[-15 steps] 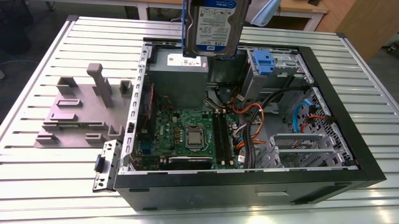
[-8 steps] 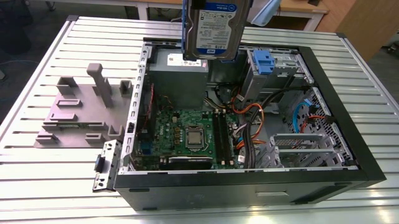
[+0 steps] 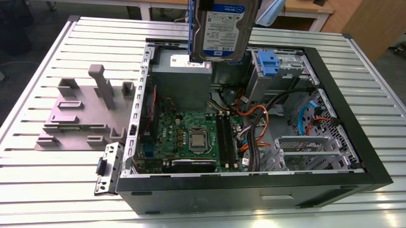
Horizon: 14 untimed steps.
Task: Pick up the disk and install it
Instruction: 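Pick up the disk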
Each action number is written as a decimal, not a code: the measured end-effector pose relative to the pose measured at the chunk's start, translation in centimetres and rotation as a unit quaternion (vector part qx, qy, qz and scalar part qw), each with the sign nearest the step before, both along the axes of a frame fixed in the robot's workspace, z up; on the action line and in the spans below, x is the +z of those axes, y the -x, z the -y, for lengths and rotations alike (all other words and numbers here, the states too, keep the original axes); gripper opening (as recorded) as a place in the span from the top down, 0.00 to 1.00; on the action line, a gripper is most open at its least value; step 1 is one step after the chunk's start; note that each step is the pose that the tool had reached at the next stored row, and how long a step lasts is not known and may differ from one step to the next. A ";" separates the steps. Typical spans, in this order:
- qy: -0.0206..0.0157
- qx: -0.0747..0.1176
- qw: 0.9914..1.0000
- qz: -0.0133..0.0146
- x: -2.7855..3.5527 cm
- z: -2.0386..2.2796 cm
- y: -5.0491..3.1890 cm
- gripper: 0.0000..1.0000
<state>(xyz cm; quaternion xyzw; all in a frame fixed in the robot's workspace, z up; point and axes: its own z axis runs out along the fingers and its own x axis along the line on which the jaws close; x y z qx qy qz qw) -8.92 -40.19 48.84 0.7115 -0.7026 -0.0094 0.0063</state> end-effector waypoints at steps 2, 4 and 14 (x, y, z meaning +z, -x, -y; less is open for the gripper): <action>0.000 0.000 1.000 0.000 -0.05 0.24 -0.01 0.63; 0.000 0.000 1.000 0.000 -0.11 0.58 -0.01 0.63; 0.000 -0.003 1.000 0.000 -0.29 1.39 -0.57 0.63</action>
